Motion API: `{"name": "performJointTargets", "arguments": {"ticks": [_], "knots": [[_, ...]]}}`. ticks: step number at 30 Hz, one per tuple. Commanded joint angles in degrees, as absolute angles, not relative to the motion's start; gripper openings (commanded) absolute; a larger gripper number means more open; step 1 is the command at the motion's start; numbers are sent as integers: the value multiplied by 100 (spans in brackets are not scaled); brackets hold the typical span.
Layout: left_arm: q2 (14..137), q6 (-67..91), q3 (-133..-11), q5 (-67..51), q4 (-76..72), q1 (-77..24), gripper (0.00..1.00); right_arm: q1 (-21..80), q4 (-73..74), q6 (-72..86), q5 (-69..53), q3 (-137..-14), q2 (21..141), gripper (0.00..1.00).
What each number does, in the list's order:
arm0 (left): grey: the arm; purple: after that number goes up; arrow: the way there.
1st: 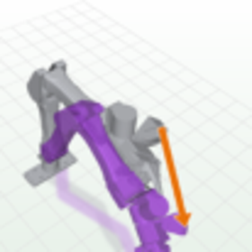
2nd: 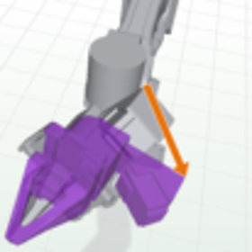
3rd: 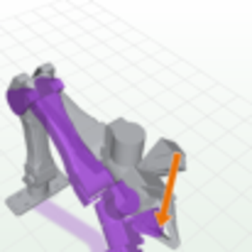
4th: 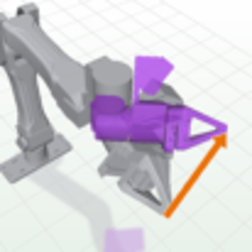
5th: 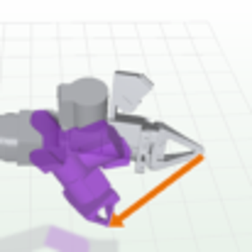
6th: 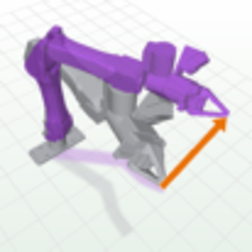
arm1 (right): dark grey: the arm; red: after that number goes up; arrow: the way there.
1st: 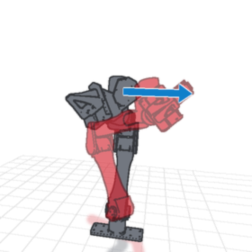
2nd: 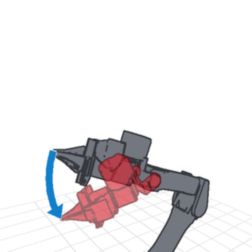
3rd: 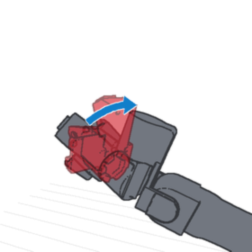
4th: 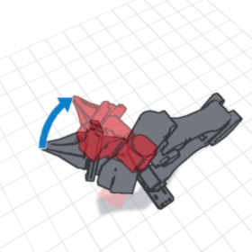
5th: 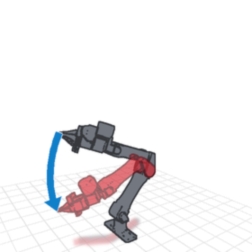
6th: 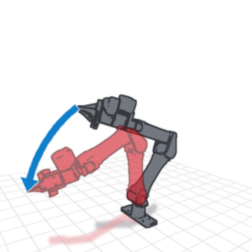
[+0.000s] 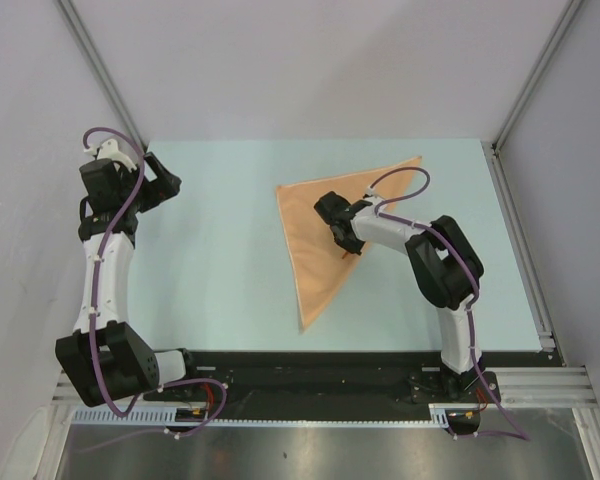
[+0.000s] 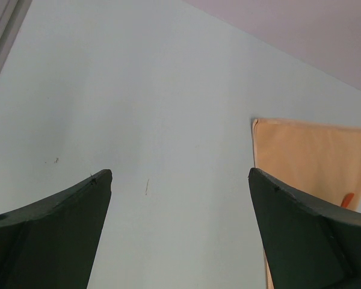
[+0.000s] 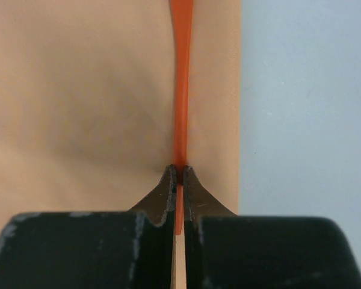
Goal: Fold the napkin, place the utensils inside, and roll it up
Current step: Place the utensil onto the napkin
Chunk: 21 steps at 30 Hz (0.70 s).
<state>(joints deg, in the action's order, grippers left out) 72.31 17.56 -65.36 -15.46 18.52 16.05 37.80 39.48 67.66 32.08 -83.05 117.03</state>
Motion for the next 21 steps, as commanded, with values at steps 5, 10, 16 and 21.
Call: {"name": "performJointTargets", "arguments": {"ticks": [5, 10, 16, 21], "knots": [[7163, 1819, -6513, -1714, 1696, 1679, 100, 3753, 3710, 6329, 3357, -8402, 11891, 0], [7181, 1828, -6513, -1749, 1705, 1696, 100, 3735, 3709, 6214, 3340, -8455, 11935, 0], [7189, 1828, -6513, -1767, 1696, 1705, 100, 3770, 3595, 6065, 3235, -8517, 11997, 0], [7198, 1828, -6521, -1819, 1696, 1705, 100, 3841, 3165, 5600, 3164, -8421, 11665, 11]]}}
